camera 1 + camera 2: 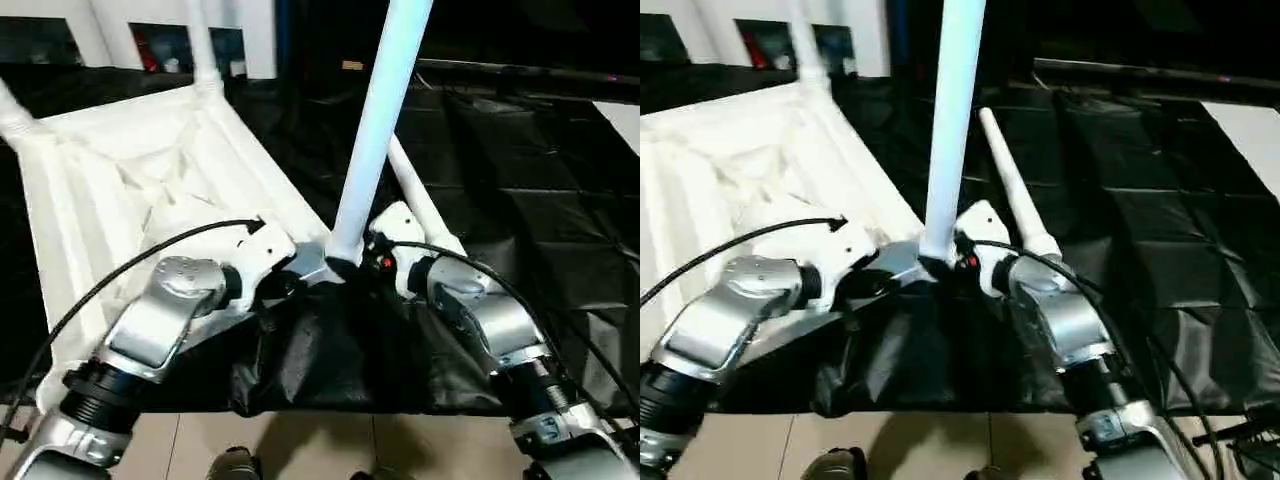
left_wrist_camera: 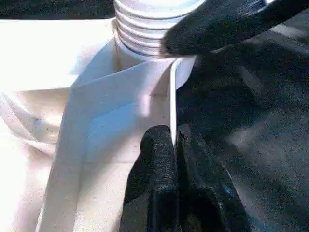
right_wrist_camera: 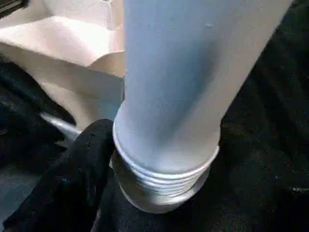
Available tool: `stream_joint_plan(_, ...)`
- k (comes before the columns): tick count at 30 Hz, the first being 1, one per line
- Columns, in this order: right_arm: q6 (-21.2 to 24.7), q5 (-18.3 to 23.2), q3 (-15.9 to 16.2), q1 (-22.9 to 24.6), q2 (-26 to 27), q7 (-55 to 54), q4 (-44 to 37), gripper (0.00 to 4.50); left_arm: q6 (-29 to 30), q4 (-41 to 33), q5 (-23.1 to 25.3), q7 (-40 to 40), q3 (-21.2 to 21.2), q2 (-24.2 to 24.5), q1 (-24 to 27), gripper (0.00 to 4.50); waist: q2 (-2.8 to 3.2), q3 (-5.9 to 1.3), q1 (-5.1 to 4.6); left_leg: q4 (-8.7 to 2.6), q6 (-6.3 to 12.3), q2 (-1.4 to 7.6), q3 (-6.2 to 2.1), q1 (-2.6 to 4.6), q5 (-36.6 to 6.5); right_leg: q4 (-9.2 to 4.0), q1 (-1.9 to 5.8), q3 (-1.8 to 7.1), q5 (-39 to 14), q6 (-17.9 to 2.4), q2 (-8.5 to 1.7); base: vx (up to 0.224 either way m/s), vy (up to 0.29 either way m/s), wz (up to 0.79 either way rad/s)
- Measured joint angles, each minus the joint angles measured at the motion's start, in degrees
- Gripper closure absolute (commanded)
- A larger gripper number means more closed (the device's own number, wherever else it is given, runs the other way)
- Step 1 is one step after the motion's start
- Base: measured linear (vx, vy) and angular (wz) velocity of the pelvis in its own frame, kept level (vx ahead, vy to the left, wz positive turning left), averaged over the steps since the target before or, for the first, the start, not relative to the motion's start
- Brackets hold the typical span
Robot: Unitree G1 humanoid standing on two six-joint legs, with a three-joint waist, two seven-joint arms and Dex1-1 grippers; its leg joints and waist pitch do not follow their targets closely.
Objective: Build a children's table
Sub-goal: Insert table leg to table base, then rotate leg to tighten
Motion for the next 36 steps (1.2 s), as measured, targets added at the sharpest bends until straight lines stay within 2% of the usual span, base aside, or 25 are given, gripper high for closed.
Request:
stream_joint_plan(4,-0.3,-0.1,0.9,0.1,-1.2,2.5,-0.9,0.79,-2.4,1.1,-0.6,-2.5,-0.1,1.5,0.1,4.50,-0.03,-0.03,0.14,0.06,0.10,0.01,0.00,0.00,0.1,0.02,0.02,0.00,0.2,0.0,0.00,0.000,0.000,0.00)
stream_joint_plan(9,-0.9,-0.2,1.7,0.1,-1.9,5.3,-1.3,0.79,-4.7,1.7,-0.6,-5.2,-1.1,2.3,0.3,4.50,-0.09,-0.12,1.16,0.22,0.26,0.02,0.04,0.00,0.3,0.04,0.11,0.00,0.4,0.0,-0.05,0.000,0.000,0.00)
stream_joint_plan(11,-1.6,-0.2,2.4,0.1,-2.2,6.4,-1.3,0.79,-5.2,2.0,-0.7,-6.1,-1.3,2.4,0.3,4.50,-0.17,-0.17,1.28,0.27,0.34,0.02,0.09,-0.01,0.3,0.05,0.13,0.00,0.5,0.0,-0.08,0.000,0.000,0.00)
stream_joint_plan(16,-2.5,-0.3,3.3,0.1,-2.5,8.1,-0.9,0.79,-6.3,2.0,-0.7,-7.6,-1.6,3.4,0.5,4.50,-0.28,-0.27,1.25,0.48,0.46,0.04,0.09,-0.04,0.4,0.07,0.16,0.02,0.7,0.1,-0.09,0.000,0.000,0.00)
stream_joint_plan(24,-3.1,-0.4,3.4,-0.2,-2.5,9.2,1.1,1.50,-6.7,2.1,-0.7,-8.2,-1.7,3.9,0.8,4.50,-0.47,-0.40,1.20,0.72,0.57,0.05,0.13,-0.06,0.5,0.07,0.19,0.09,1.0,0.1,-0.10,0.000,0.000,0.00)
stream_joint_plan(27,-3.4,-0.3,3.4,-0.3,-2.3,9.7,1.8,1.65,-6.8,2.1,-0.7,-8.5,-1.7,4.2,0.9,4.50,-0.56,-0.46,1.14,0.79,0.58,0.06,0.14,-0.07,0.5,0.08,0.19,0.12,1.1,0.1,-0.10,0.000,0.000,0.00)
stream_joint_plan(32,-4.3,-0.2,3.3,-0.4,-2.0,10.4,2.7,1.69,-6.8,2.3,-0.7,-9.1,-1.7,4.6,0.9,4.50,-0.59,-0.56,1.12,0.85,0.59,0.06,0.14,-0.08,0.5,0.10,0.19,0.13,1.1,0.1,-0.09,0.000,0.000,0.00)
stream_joint_plan(36,-4.0,0.4,2.3,-0.4,-0.7,9.9,4.3,1.71,-6.8,3.3,-0.7,-8.6,-1.7,3.6,0.9,4.50,-0.49,-1.03,1.01,0.88,0.59,0.07,0.14,-0.08,0.5,0.11,0.19,0.13,1.1,0.1,-0.09,0.000,0.000,0.00)
